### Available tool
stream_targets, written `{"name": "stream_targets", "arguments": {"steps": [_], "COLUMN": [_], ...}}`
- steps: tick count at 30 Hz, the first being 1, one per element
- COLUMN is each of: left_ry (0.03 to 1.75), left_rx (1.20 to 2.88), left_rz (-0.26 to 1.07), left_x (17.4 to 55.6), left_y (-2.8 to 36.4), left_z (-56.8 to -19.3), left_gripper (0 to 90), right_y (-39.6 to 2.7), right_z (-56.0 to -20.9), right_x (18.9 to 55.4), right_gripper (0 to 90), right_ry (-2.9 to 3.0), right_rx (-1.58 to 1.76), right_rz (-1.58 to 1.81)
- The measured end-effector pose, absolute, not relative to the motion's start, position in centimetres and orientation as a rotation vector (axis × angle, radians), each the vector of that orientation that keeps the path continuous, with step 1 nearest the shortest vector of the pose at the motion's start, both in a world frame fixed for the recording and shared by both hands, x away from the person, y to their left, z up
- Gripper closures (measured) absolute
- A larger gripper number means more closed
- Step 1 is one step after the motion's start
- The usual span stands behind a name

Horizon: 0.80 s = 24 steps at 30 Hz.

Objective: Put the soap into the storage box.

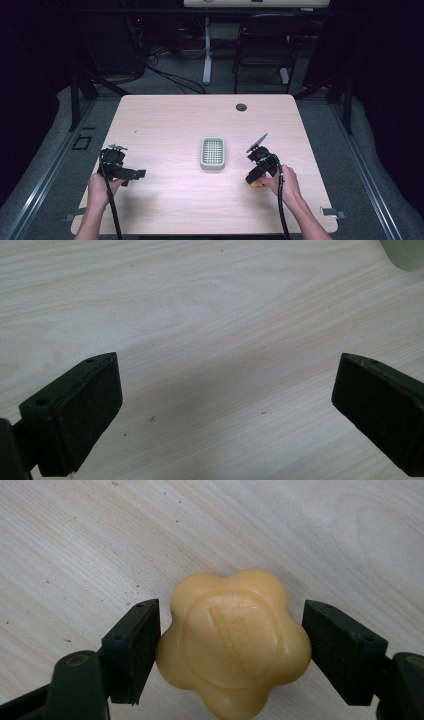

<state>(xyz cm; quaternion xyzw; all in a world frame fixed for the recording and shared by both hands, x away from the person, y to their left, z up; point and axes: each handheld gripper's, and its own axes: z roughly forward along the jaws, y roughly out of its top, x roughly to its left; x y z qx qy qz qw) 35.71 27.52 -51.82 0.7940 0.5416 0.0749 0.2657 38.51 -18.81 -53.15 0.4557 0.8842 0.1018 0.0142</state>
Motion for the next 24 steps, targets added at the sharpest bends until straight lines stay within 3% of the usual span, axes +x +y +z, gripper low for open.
{"name": "stream_targets", "arguments": {"steps": [24], "left_ry": [1.455], "left_rx": [2.147], "left_rz": [0.201], "left_x": [35.68], "left_y": [27.42], "left_z": [-51.76], "left_gripper": [0.0], "right_y": [-18.98], "right_z": [-53.51], "right_x": [38.43], "right_gripper": [25.2], "right_ry": [2.747], "right_rx": [1.437], "right_rz": [0.264]}}
